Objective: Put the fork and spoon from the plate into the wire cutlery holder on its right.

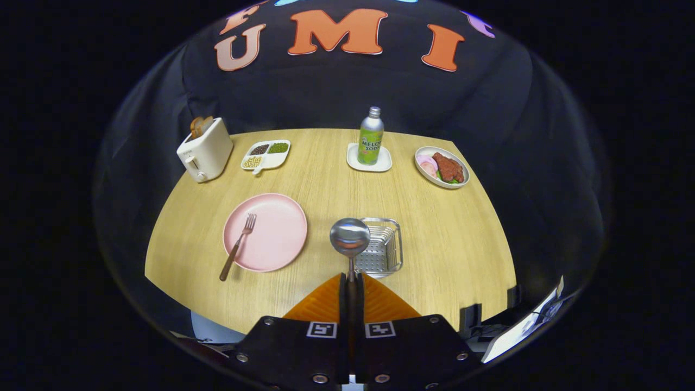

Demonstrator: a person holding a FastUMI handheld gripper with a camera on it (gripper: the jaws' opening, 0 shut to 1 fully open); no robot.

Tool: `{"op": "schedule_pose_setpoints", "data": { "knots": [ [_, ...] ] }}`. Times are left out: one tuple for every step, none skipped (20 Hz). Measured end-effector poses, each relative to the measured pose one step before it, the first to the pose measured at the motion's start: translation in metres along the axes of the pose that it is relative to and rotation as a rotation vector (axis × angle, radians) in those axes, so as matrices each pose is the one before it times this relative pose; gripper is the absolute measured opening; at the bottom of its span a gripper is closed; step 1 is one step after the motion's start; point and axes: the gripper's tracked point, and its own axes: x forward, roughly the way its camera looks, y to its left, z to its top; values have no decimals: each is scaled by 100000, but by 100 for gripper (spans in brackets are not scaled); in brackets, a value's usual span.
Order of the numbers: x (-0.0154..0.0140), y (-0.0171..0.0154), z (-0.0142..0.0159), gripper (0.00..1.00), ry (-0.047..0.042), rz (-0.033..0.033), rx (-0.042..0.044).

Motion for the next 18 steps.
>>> {"op": "schedule_pose_setpoints", "data": {
  "knots": [
    [-139,-574,-502,5,2285,-53,-258],
    [-31,-634,-353,5,2408,-106,-666],
    [118,-600,-289,4,2578,-205,-690],
    [204,-563,-167,5,2475,-83,-464],
    [276,-503,-70,5,2882,58,-404],
    [316,-307,-151,5,3032,504,-1235],
    [411,-279,-30,5,3226,731,-1043],
    [295,-117,68,5,3013,637,-350],
    [521,-174,479,5,2322,419,-838],
    [388,-34,505,5,2310,-88,-939],
    [651,-131,329,5,1817,-378,-1159],
    [334,35,581,4,1642,-61,-1423],
    [175,-113,74,4,1831,160,-1100],
    [286,206,312,5,2179,469,-767],
    [533,327,426,4,1687,614,-1525],
    [533,190,222,5,2163,203,-935],
    [301,76,268,5,1609,-325,-775],
    [487,-101,344,5,1548,-310,-879]
  ]
}}
